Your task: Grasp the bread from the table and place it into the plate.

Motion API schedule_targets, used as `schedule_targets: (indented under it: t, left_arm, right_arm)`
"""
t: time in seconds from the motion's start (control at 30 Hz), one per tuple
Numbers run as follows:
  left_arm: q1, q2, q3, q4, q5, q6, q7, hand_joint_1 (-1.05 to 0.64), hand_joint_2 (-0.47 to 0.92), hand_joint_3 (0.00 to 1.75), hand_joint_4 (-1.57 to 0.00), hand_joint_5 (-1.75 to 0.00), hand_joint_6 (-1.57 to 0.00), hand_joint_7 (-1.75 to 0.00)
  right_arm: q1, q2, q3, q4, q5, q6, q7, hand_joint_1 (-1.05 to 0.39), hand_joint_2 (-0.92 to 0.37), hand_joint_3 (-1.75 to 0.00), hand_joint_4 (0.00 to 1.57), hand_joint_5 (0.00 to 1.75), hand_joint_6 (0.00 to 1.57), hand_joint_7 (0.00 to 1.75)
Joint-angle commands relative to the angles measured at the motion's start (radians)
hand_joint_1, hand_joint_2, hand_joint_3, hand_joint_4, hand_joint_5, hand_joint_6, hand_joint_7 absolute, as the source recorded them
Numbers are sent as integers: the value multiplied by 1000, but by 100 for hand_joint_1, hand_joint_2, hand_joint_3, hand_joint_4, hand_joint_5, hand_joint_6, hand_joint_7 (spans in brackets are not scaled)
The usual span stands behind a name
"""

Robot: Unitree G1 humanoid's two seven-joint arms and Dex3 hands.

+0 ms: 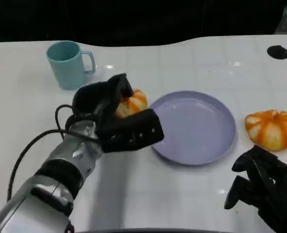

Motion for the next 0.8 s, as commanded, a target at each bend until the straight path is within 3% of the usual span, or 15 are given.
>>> schedule_targets:
  t: [0.03,0.07,0.13,0.23,0.33,0.43,0.53,0.67,0.8]
  left_arm:
    - [-24,4,7,-19,-10,18,-23,-19,81,59,-87,-175,-53,-175]
    - [-38,-8,-6,-27,3,17,-16,-19,79,59,-87,-175,-55,-168]
    - [-62,-31,-21,-39,17,15,-7,-19,73,58,-89,-175,-68,-132]
    - [-68,-38,-26,-44,18,17,-5,-19,71,58,-90,-175,-73,-120]
    - [-85,-63,-63,-45,40,-29,-6,-19,68,59,-90,-175,-71,-138]
    - [-96,-78,-76,-41,49,-35,-8,-22,68,57,-92,-175,-86,-82]
    - [-110,-106,-84,-34,50,-57,-10,-21,67,55,-93,-175,-90,-71]
    - [-129,-137,-88,-22,45,-55,-44,-22,68,60,-93,-175,-95,-37]
    - [-146,-168,-94,-8,48,-42,-64,-22,69,61,-91,-175,-97,-34]
  right_arm:
    - [-2,-14,-4,1,-2,-14,4,-47,-92,-37,65,175,49,162]
    - [-3,-13,-6,3,0,-11,3,-47,-92,-37,65,175,49,162]
    - [-4,-12,-8,7,3,-10,4,-47,-92,-35,65,175,50,161]
    - [-5,-12,-9,8,4,-10,5,-47,-92,-35,65,175,50,161]
    - [-4,-13,-4,7,-4,-13,4,-47,-92,-35,65,175,50,161]
    - [-2,-12,-2,0,-5,-7,-1,-47,-92,-36,65,175,50,162]
    - [-1,-9,-3,4,2,-12,5,-47,-92,-35,64,175,49,162]
    - [0,-15,2,6,-7,-20,11,-48,-92,-36,64,175,49,162]
    - [1,-11,2,-1,-4,-11,1,-48,-92,-36,64,175,49,163]
